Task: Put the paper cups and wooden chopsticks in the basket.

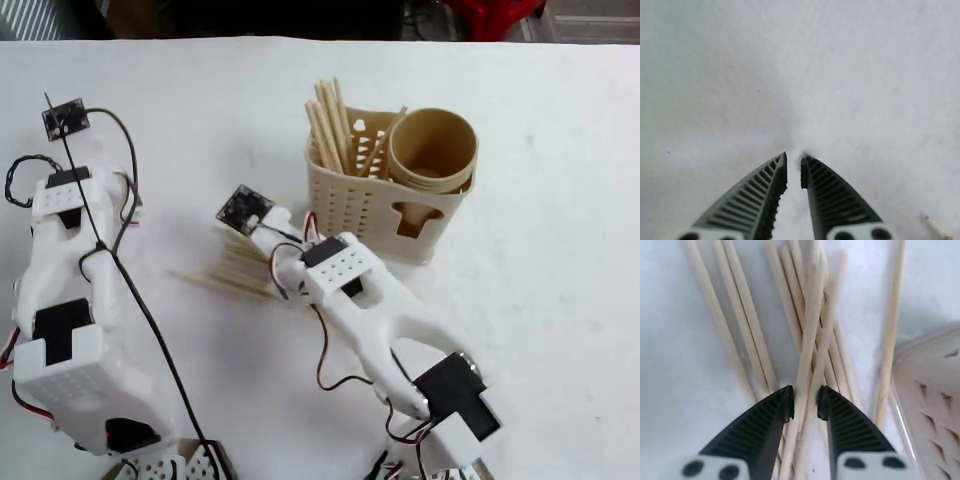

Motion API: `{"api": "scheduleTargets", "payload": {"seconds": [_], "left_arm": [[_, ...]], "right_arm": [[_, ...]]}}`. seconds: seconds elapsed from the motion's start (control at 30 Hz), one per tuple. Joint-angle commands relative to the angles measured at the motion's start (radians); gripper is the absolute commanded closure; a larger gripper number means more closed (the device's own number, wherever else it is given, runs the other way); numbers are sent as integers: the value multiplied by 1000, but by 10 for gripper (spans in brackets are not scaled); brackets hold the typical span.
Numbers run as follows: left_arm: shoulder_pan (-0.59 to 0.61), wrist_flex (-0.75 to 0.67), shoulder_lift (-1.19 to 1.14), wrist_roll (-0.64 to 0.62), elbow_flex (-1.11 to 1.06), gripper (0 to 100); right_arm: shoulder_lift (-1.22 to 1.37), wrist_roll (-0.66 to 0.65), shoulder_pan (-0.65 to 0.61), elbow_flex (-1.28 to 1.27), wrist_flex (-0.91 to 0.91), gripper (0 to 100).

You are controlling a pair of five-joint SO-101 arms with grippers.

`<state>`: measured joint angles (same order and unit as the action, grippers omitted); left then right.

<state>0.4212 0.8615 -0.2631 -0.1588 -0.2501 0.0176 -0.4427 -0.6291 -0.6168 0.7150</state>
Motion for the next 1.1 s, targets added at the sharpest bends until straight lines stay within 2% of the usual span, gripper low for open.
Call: {"api": "scheduleTargets", "payload": {"seconds": [0.0, 0.37, 0.53, 0.83, 0.97, 1.07], "left_arm": [[8, -18, 8, 12, 6, 928], [8, -18, 8, 12, 6, 928], [8, -18, 8, 12, 8, 928], [5, -20, 7, 12, 8, 928], [2, -20, 7, 12, 9, 928], [2, -41, 7, 12, 3, 928]], "right_arm": [[-24, -12, -4, 37, 12, 985], [-84, -52, 24, 48, 61, 982], [-234, -51, 68, 8, 74, 982], [-545, -48, 33, -58, 65, 982], [-677, 75, 21, 9, 59, 982], [-742, 110, 24, 98, -45, 981]]}}
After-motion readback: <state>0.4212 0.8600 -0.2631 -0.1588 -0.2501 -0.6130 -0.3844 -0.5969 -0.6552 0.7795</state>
